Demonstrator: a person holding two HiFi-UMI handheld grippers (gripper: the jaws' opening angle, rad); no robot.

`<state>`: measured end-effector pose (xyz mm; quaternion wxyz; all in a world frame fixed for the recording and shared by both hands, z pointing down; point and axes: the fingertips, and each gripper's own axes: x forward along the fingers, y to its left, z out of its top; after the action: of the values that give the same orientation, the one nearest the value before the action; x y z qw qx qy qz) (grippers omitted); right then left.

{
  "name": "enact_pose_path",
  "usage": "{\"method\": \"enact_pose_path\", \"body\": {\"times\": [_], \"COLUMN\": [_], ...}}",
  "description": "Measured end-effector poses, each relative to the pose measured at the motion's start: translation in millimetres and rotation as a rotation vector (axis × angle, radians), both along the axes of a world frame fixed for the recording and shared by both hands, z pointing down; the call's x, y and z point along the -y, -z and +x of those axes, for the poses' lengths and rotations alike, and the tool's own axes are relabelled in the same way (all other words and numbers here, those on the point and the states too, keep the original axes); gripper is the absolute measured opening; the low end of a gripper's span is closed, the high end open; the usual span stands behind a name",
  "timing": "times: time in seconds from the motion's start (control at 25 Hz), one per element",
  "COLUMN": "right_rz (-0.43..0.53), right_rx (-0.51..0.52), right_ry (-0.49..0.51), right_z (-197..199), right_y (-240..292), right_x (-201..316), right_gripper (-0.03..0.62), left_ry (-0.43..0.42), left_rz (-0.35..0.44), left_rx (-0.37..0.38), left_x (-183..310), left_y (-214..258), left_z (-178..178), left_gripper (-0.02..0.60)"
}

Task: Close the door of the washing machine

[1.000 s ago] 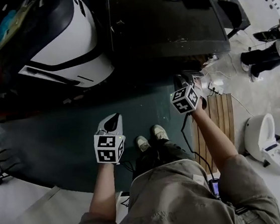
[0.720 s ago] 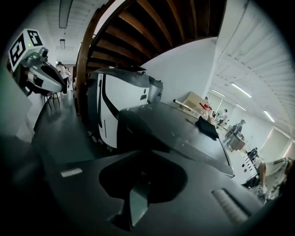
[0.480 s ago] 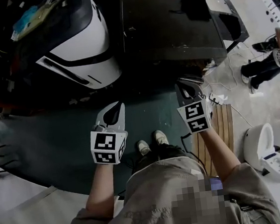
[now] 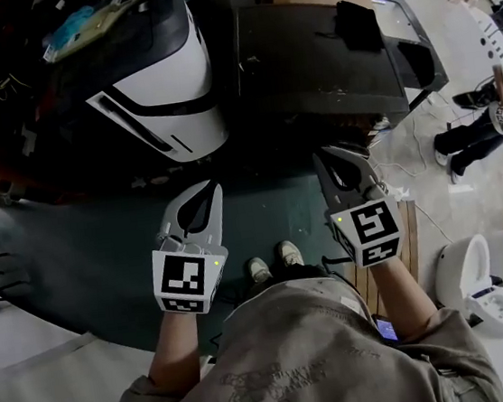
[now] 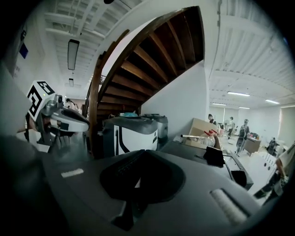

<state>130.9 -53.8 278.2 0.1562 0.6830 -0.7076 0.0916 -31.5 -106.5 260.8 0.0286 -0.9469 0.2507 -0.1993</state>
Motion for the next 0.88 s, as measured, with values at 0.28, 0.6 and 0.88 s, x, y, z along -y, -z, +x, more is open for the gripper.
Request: {"method": "enact_pose_path", "body": {"times": [0.28,0.6,0.88], "right_rz": [0.149,0.284,0.295], "right_rx": [0.021,0.006,0.023], "right_ry": [0.065,0.172,0.295], "right_z": [-37,-77,-107], "right_y": [66,116,123], "right_x": [-6,-6,1], "right_gripper": [0.028,0.028,0.028], "left_ry": [0.02,0.06,0.175], "left_rz": [0.077,0.171,0.169], "left_rx": [-0.024,-0.08,-0.098], "left_x": [-5,-8,-6], "left_y": [30,72,82], "left_z": [-24,-52,-81], "left_gripper": [0.0,0.0,0.0]}}
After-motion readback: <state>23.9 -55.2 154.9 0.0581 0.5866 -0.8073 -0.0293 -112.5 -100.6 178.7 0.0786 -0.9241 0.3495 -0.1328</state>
